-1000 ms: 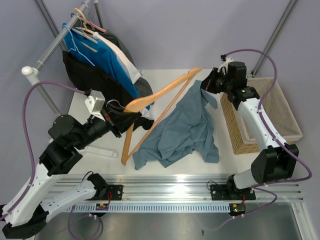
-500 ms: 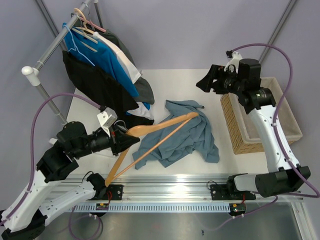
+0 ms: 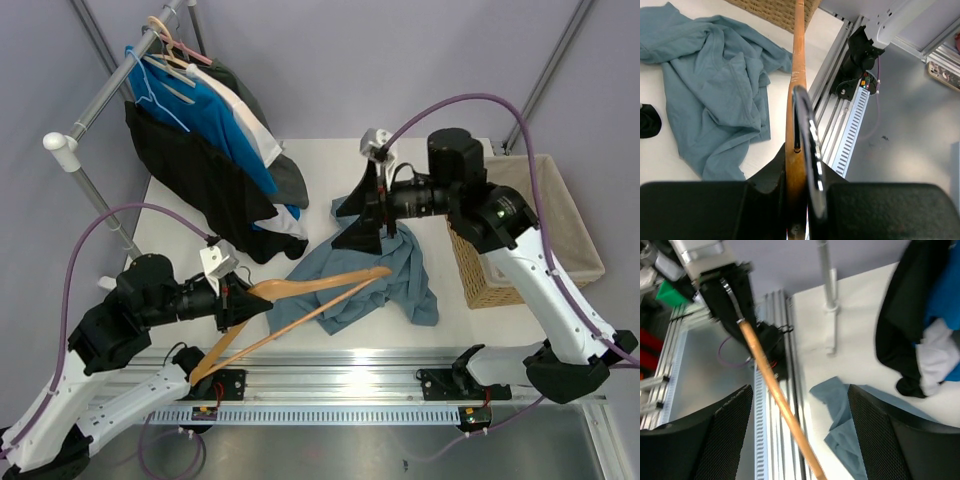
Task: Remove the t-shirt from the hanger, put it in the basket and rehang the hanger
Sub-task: Place the hanger at the clothesline.
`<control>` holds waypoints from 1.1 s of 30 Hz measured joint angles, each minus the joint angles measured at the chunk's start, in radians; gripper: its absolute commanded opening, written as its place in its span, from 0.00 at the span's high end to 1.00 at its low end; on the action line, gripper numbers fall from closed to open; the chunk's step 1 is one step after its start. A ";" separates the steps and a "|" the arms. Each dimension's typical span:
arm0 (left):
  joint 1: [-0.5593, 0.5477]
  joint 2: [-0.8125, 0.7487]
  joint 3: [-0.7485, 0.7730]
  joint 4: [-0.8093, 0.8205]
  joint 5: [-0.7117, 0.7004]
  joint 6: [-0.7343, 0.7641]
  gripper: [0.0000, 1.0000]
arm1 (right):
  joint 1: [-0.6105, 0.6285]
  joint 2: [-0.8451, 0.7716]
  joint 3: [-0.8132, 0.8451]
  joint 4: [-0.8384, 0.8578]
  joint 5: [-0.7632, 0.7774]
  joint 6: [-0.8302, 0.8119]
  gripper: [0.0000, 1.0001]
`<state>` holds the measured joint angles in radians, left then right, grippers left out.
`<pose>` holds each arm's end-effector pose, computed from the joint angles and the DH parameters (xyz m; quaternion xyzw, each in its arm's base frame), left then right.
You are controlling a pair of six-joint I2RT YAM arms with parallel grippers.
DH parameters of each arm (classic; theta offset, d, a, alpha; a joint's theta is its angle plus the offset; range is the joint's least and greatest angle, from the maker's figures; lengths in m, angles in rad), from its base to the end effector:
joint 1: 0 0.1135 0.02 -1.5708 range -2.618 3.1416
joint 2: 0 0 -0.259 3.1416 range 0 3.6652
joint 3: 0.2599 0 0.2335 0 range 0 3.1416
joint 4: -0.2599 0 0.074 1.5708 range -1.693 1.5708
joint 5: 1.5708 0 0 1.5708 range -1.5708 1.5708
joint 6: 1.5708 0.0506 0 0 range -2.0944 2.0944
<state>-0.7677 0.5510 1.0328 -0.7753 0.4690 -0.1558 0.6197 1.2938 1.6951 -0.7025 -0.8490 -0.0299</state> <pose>0.0457 -0.0759 0.3724 0.3673 0.7029 -0.4253 0.4360 0.1701 0.1680 0.4741 -0.4656 0.6174 0.4744 0.4207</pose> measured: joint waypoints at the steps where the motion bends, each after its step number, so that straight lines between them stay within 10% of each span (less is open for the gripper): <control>1: 0.000 0.002 -0.003 -0.001 0.002 0.003 1.00 | 0.031 0.005 -0.002 -0.023 0.000 -0.025 0.17; 13: 0.000 0.026 -0.012 -0.003 0.015 0.017 1.00 | 0.257 0.014 -0.244 -0.127 0.112 -0.232 0.24; 22: -0.003 0.025 0.019 -0.021 0.045 0.018 1.00 | 0.310 0.004 -0.291 -0.103 0.161 -0.255 0.74; 23: -0.003 0.025 0.026 -0.027 0.051 0.022 1.00 | 0.310 -0.004 -0.304 -0.091 0.138 -0.258 0.96; 28: -0.005 0.033 0.053 -0.052 0.070 0.025 1.00 | 0.322 -0.048 -0.371 -0.011 0.104 -0.251 1.00; 33: -0.002 0.043 0.092 -0.053 0.017 0.019 0.34 | 0.323 -0.058 -0.377 0.003 0.126 -0.225 1.00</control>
<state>-0.7692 0.5938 1.1252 -0.8284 0.4862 -0.1364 0.9428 1.2362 1.3182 -0.6991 -0.7227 -0.2550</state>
